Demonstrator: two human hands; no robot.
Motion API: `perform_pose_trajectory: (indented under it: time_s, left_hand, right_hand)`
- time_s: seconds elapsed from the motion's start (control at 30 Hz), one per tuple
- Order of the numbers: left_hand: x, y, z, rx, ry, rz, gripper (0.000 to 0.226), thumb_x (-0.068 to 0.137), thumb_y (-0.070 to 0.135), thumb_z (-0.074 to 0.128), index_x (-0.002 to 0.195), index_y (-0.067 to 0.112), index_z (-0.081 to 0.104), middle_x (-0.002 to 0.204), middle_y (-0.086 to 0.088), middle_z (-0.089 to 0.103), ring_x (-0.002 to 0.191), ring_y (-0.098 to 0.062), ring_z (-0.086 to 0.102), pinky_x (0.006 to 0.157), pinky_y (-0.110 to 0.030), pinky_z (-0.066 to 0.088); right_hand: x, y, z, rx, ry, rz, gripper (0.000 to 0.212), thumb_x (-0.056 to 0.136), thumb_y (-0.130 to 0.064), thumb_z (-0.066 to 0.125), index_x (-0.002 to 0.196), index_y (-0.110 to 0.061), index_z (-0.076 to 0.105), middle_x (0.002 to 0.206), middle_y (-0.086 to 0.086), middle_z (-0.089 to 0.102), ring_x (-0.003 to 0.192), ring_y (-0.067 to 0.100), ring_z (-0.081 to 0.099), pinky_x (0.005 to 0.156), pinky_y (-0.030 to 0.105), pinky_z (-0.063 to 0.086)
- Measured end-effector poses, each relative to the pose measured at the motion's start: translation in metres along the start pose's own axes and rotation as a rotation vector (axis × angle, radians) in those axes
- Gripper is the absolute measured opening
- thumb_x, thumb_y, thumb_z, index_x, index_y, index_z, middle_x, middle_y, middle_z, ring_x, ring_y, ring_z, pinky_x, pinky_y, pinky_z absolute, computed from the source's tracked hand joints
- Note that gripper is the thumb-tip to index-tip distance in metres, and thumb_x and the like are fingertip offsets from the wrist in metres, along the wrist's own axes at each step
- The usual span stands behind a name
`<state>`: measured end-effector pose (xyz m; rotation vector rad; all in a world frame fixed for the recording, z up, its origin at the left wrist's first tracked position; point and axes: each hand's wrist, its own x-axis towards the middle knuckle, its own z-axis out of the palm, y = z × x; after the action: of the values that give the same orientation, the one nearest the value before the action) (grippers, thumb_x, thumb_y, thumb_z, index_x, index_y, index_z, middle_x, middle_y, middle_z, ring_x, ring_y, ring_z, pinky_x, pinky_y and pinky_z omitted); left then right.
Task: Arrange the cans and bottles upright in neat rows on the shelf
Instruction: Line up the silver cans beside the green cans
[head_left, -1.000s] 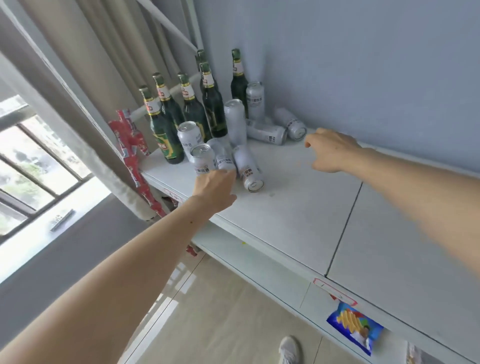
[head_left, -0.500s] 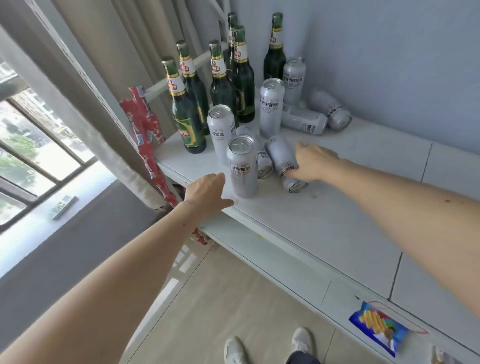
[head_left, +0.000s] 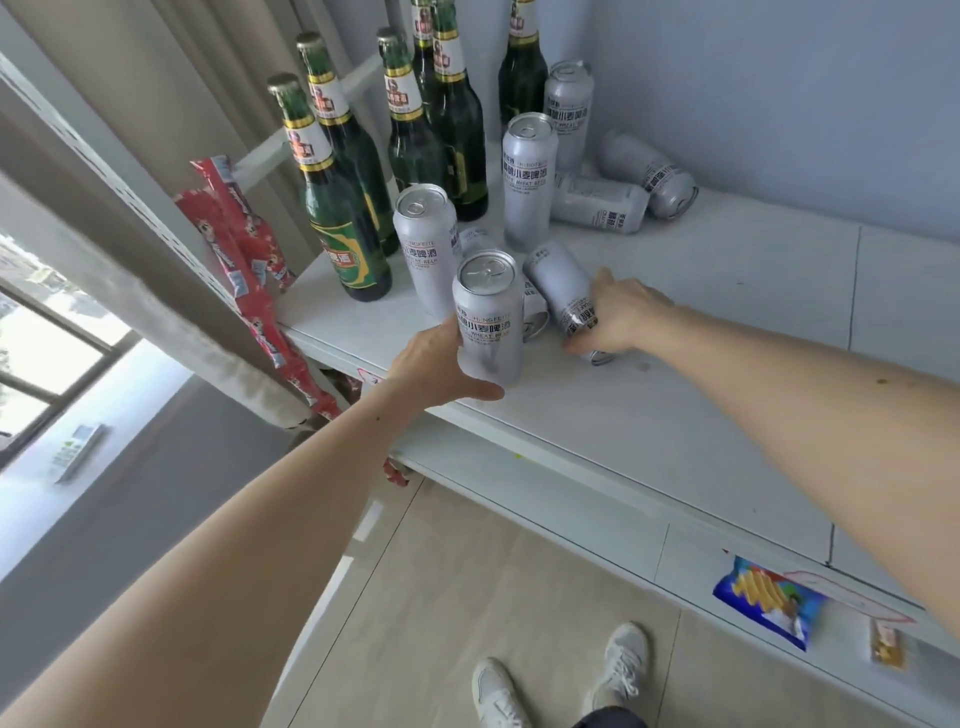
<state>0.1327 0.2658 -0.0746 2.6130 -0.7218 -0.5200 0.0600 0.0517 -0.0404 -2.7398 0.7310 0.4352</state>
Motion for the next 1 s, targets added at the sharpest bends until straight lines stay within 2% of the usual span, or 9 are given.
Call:
perform_pose_trajectory:
  time_s: [0.13,0.27,0.4,0.5,0.57,0.63,0.7,0.87,1.0]
  left_hand:
    - [0.000,0.001,0.008,-0.152,0.025,0.014,0.080,0.058,0.038,0.091,0.126,0.022,0.051,0.113,0.003,0.063,0.104,-0.018,0.056,0.080,-0.024,0.039]
    - [-0.002,0.002,0.014,-0.380,0.093,0.008,0.068,0.055,0.026,0.094,0.110,0.025,0.054,0.101,0.011,0.061,0.098,-0.012,0.058,0.080,-0.024,0.043]
    - [-0.003,0.004,0.015,-0.390,0.119,0.017,0.062,0.055,0.022,0.094,0.101,0.024,0.053,0.094,0.011,0.062,0.092,-0.014,0.060,0.077,-0.024,0.045]
    - [-0.005,0.008,0.017,-0.381,0.141,0.007,0.061,0.054,0.023,0.094,0.099,0.022,0.054,0.089,0.010,0.062,0.087,-0.016,0.059,0.068,-0.022,0.043]
    - [-0.007,0.015,0.021,-0.376,0.140,0.007,0.061,0.053,0.026,0.094,0.101,0.020,0.056,0.088,0.010,0.063,0.084,-0.014,0.059,0.063,-0.020,0.043]
    - [-0.009,0.024,0.026,-0.389,0.137,0.012,0.062,0.053,0.027,0.093,0.103,0.019,0.058,0.087,0.011,0.064,0.079,-0.010,0.058,0.060,-0.015,0.043]
    - [-0.009,0.035,0.031,-0.396,0.139,0.038,0.062,0.053,0.027,0.093,0.104,0.018,0.059,0.088,0.009,0.066,0.079,-0.013,0.058,0.061,-0.017,0.045]
    - [-0.003,0.061,0.045,-0.407,0.153,0.064,0.063,0.051,0.028,0.093,0.102,0.018,0.057,0.089,0.004,0.067,0.085,-0.018,0.060,0.072,-0.031,0.052]
    - [0.001,0.074,0.053,-0.409,0.138,0.087,0.066,0.051,0.028,0.092,0.106,0.019,0.056,0.087,0.007,0.065,0.085,-0.018,0.059,0.073,-0.030,0.052]
  right_hand:
    - [0.002,0.005,0.000,0.036,-0.015,0.006,0.078,0.067,-0.042,0.080,0.121,-0.005,0.039,0.121,0.017,0.057,0.108,0.035,0.059,0.070,0.032,0.041]
    - [-0.002,0.017,-0.003,0.030,-0.037,0.011,0.074,0.068,-0.040,0.079,0.120,-0.004,0.041,0.119,0.017,0.057,0.107,0.034,0.059,0.071,0.031,0.043]
    - [-0.010,0.033,-0.012,0.066,-0.025,0.008,0.066,0.064,-0.039,0.081,0.109,-0.009,0.043,0.110,0.014,0.059,0.092,0.030,0.058,0.069,0.031,0.046]
    - [-0.019,0.048,-0.027,0.129,0.015,0.014,0.065,0.065,-0.032,0.081,0.115,-0.009,0.047,0.105,0.010,0.060,0.084,0.026,0.063,0.058,0.028,0.044]
    - [-0.024,0.058,-0.038,0.158,0.047,0.006,0.065,0.064,-0.028,0.082,0.118,-0.012,0.049,0.106,0.007,0.060,0.081,0.024,0.064,0.058,0.027,0.046]
    - [-0.029,0.067,-0.050,0.158,0.082,-0.008,0.069,0.061,-0.026,0.084,0.121,-0.016,0.051,0.111,0.004,0.058,0.090,0.022,0.059,0.068,0.028,0.048]
    - [-0.032,0.075,-0.063,0.147,0.111,-0.028,0.072,0.059,-0.024,0.086,0.123,-0.019,0.052,0.116,0.003,0.056,0.097,0.022,0.055,0.075,0.029,0.048]
    - [-0.041,0.087,-0.092,-0.010,0.156,-0.109,0.076,0.057,-0.019,0.088,0.126,-0.017,0.056,0.111,0.003,0.060,0.091,0.021,0.051,0.073,0.028,0.047]
    - [-0.044,0.097,-0.101,-0.081,0.169,-0.148,0.078,0.062,-0.011,0.086,0.133,-0.018,0.054,0.121,0.006,0.056,0.110,0.026,0.051,0.077,0.027,0.040]
